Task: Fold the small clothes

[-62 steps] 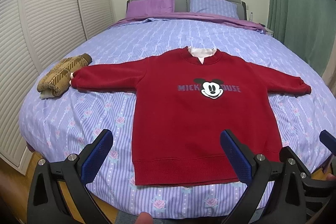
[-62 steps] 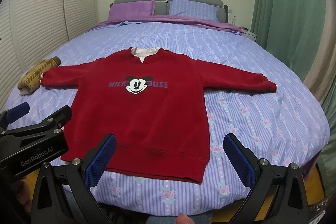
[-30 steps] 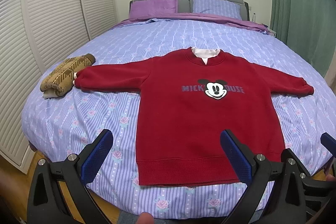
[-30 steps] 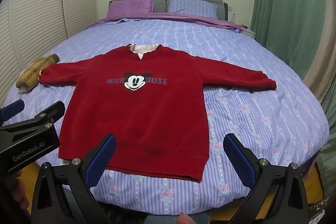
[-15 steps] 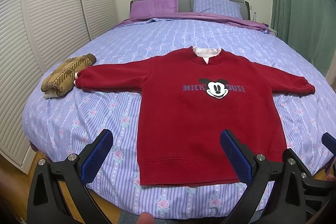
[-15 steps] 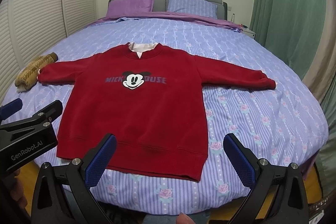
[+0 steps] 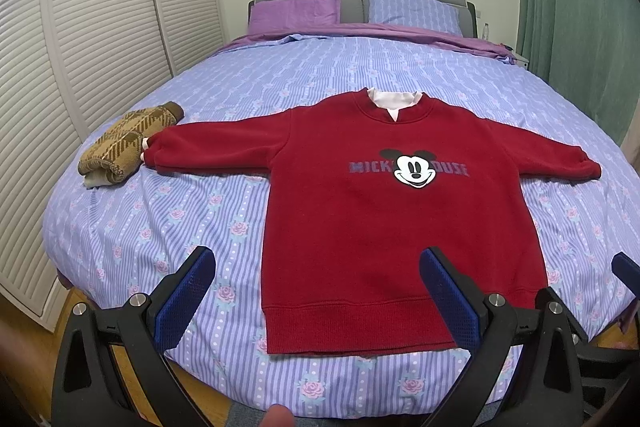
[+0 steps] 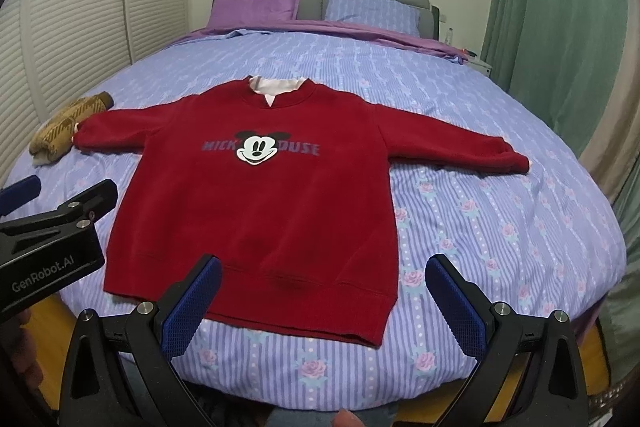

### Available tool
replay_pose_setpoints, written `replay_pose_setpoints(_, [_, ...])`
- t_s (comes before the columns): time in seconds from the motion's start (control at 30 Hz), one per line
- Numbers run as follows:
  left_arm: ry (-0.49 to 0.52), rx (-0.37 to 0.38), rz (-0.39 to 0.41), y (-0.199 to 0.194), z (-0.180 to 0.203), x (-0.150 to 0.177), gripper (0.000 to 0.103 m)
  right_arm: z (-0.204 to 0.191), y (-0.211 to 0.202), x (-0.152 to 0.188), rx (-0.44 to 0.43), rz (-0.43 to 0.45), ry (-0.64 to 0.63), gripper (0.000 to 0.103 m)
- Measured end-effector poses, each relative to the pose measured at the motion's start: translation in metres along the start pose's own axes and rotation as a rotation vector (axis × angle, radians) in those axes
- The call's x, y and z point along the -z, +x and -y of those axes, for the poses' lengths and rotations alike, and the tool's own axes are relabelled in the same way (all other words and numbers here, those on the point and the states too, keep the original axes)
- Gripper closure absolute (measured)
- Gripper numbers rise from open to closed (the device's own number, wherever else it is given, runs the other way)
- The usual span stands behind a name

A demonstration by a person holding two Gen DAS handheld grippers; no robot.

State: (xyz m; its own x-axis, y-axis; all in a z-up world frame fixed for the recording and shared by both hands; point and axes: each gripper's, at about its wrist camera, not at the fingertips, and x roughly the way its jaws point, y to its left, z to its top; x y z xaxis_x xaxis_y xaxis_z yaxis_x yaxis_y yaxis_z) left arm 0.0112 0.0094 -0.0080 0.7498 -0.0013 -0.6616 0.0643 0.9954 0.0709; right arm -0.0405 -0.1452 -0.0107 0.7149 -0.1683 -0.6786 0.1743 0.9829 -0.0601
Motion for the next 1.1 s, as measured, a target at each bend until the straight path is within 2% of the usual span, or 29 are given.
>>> replay_pose_setpoints(0.2, [0.008, -0.006, 0.001, 0.0, 0.0, 0.001, 0.0, 0.004, -0.001, -0.001, -0.023, 0.001, 0.007, 0.0])
replay_pose_setpoints(0.33, [0.031, -0.034, 0.015, 0.002, 0.004, -0.001, 0.0, 0.012, 0.003, -0.001, -0.073, -0.02, 0.026, 0.0])
replay_pose_setpoints(0.43, [0.054, -0.07, 0.034, 0.005, 0.009, -0.006, 0.0, 0.022, 0.01, 0.003, -0.169, -0.056, 0.071, 0.0])
replay_pose_setpoints(0.57, [0.077, -0.058, 0.031, 0.013, 0.022, -0.015, 0.0, 0.043, 0.026, 0.017, -0.283, -0.128, 0.186, 0.0])
replay_pose_setpoints(0.63, [0.091, -0.041, 0.024, 0.02, 0.032, -0.022, 0.0, 0.06, 0.026, 0.016, -0.243, -0.093, 0.238, 0.0])
replay_pose_setpoints(0.77, [0.115, -0.012, 0.016, 0.033, 0.057, -0.033, 0.0, 0.088, 0.031, -0.001, -0.071, -0.033, 0.228, 0.0])
replay_pose_setpoints(0.9, [0.116, 0.023, 0.003, 0.049, 0.083, -0.042, 0.0, 0.109, 0.044, -0.021, -0.014, 0.005, 0.194, 0.0])
replay_pose_setpoints(1.03, [0.128, 0.02, 0.045, 0.062, 0.111, -0.055, 0.0, 0.153, 0.075, -0.038, -0.036, 0.026, 0.302, 0.0])
replay_pose_setpoints(1.1, [0.137, 0.018, 0.081, 0.068, 0.128, -0.062, 0.0, 0.174, 0.094, -0.046, 0.03, 0.039, 0.332, 0.0])
